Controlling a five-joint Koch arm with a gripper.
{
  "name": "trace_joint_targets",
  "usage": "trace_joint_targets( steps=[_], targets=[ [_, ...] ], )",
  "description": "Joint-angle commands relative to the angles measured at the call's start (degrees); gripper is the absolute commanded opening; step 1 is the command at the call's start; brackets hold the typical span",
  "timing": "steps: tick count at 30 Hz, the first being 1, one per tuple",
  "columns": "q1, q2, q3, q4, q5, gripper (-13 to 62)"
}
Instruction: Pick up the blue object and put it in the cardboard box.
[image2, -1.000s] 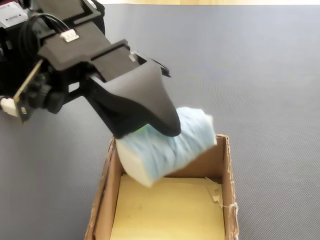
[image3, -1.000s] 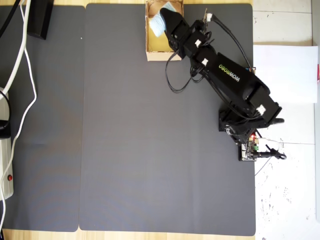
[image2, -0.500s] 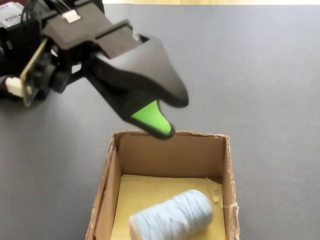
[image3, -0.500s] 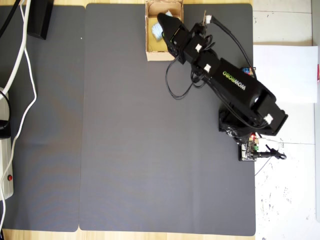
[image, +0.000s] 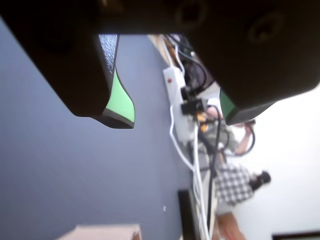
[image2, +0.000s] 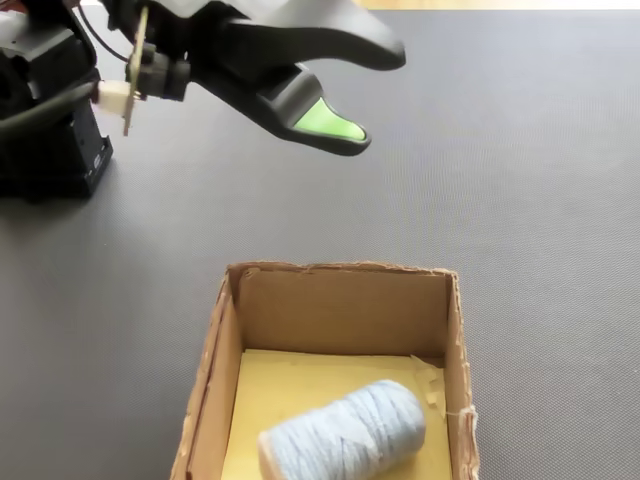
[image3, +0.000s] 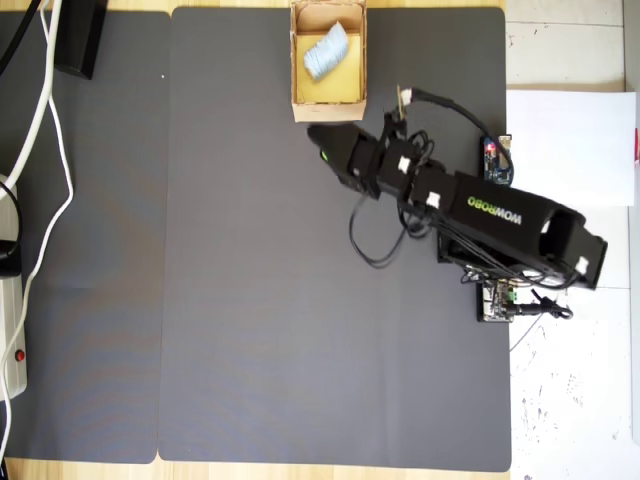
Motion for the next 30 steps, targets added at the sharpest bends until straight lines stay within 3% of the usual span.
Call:
trace_joint_targets(
  steps=[1,18,30],
  targets=[
    [-3.4,3.7,-0.1,-2.0,1.4,34.2],
    [-17.7,16.9,21.4,-1.4,1.5,34.2],
    [-19.2,17.5,33.2,-2.4,1.3,34.2]
  ],
)
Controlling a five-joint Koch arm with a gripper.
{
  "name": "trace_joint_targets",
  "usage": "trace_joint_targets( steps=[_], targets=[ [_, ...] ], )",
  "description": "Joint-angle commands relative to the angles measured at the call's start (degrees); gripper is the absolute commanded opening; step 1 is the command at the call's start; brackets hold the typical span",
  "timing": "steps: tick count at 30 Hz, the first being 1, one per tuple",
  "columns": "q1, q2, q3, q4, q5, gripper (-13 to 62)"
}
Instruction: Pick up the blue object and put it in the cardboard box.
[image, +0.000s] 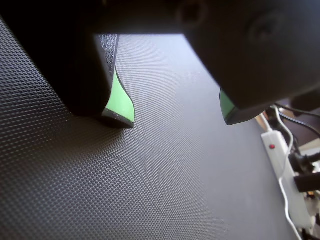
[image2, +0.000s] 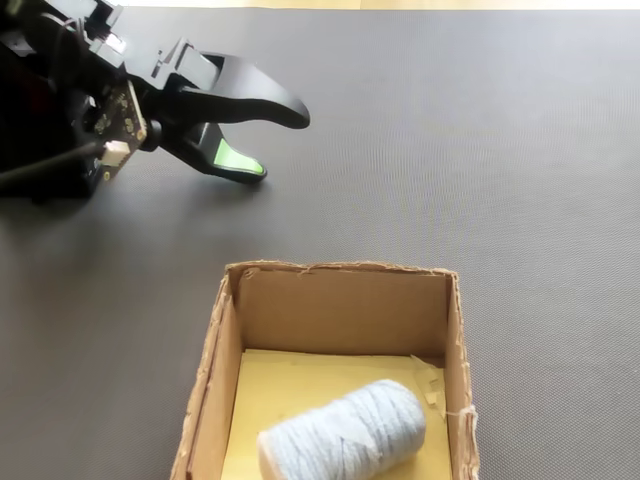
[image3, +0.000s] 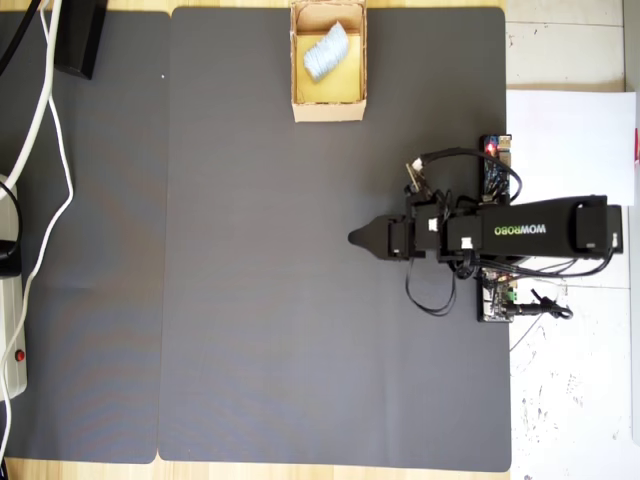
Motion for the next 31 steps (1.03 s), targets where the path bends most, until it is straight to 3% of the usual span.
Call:
trace_joint_targets(
  steps=[1,31],
  targets=[
    [-0.1,5.4,1.7,-1.7,1.3,34.2],
    [0.7,5.4,3.3,7.6,1.1,34.2]
  ],
)
